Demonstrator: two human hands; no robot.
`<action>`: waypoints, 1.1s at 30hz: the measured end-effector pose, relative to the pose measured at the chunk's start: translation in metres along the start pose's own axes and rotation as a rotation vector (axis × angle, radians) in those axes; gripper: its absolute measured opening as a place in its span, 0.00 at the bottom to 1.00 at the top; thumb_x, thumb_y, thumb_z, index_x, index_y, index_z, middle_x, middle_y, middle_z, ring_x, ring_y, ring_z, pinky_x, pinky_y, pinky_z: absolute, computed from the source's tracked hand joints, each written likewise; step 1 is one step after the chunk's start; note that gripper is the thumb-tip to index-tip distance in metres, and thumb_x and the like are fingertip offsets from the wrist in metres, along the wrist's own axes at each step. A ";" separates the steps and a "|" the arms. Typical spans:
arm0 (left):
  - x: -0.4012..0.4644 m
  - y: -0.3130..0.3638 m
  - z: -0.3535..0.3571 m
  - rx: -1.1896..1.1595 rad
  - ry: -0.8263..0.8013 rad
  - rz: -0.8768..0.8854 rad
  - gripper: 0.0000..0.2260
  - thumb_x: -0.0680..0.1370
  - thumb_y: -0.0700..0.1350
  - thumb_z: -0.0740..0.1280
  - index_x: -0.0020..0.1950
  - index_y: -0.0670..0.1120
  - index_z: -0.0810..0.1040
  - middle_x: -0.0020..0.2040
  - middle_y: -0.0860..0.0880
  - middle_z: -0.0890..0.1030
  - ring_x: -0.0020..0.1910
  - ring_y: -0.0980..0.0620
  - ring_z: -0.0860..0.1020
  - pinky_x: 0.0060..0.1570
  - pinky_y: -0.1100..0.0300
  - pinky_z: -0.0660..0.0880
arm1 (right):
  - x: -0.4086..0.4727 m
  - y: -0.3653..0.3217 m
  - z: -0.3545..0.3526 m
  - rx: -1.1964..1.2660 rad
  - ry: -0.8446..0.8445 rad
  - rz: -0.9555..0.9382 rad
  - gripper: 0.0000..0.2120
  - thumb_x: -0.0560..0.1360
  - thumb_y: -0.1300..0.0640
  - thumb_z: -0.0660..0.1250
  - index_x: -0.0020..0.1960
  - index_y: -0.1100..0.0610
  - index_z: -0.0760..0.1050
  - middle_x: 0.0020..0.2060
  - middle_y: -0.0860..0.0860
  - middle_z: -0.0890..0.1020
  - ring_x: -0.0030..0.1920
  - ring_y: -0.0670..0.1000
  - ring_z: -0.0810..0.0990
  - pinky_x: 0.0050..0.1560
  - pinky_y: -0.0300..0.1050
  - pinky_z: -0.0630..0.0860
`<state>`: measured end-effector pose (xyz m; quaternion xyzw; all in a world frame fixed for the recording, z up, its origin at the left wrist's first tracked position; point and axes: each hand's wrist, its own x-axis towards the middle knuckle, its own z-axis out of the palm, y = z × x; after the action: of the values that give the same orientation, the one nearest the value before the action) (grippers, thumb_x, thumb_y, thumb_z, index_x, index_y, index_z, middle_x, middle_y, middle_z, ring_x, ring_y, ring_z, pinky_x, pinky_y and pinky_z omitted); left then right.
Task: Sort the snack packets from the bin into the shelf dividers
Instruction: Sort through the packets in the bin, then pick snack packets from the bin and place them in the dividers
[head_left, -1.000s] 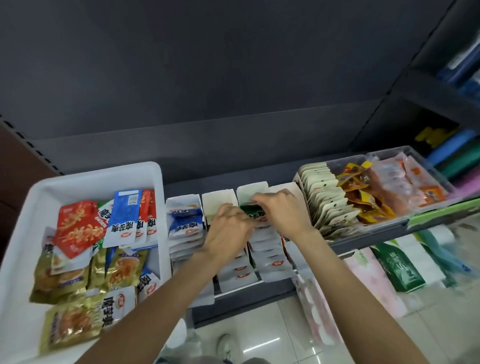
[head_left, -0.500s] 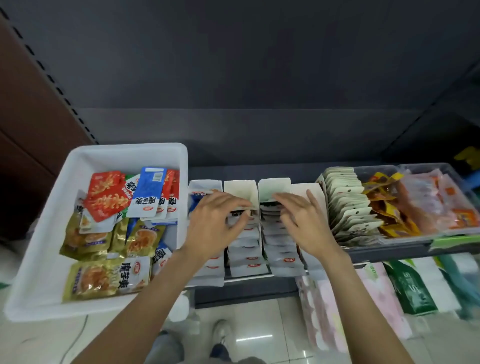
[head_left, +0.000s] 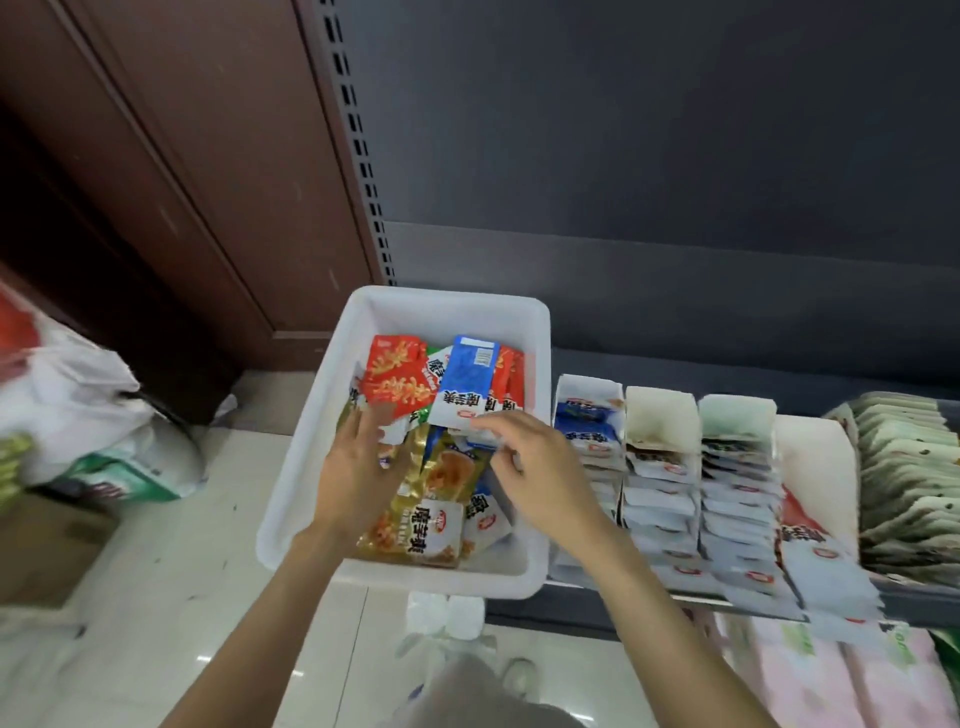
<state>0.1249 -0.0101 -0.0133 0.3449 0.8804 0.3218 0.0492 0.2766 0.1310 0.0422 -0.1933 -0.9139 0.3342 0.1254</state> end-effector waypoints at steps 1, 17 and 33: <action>0.003 -0.007 0.004 0.035 -0.047 0.022 0.21 0.73 0.41 0.70 0.65 0.45 0.70 0.58 0.45 0.76 0.54 0.44 0.76 0.48 0.53 0.74 | 0.012 -0.002 0.015 -0.037 -0.070 0.020 0.19 0.78 0.62 0.59 0.67 0.52 0.72 0.65 0.48 0.74 0.63 0.47 0.72 0.63 0.42 0.70; 0.041 -0.027 0.029 0.137 -0.305 -0.018 0.24 0.77 0.51 0.64 0.71 0.49 0.63 0.68 0.49 0.69 0.68 0.47 0.66 0.64 0.52 0.66 | 0.077 0.024 0.094 -0.643 -0.108 0.052 0.10 0.79 0.62 0.59 0.56 0.56 0.76 0.53 0.52 0.81 0.55 0.53 0.79 0.47 0.47 0.75; 0.031 0.033 -0.039 -0.819 -0.404 0.042 0.01 0.72 0.45 0.71 0.43 0.50 0.81 0.42 0.53 0.84 0.43 0.53 0.83 0.38 0.61 0.79 | 0.009 -0.011 -0.013 0.731 0.490 0.342 0.06 0.78 0.65 0.62 0.49 0.58 0.76 0.40 0.53 0.82 0.36 0.45 0.81 0.28 0.37 0.76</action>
<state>0.1082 0.0074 0.0418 0.3706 0.6462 0.5707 0.3456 0.2702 0.1342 0.0600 -0.3576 -0.6349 0.5942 0.3404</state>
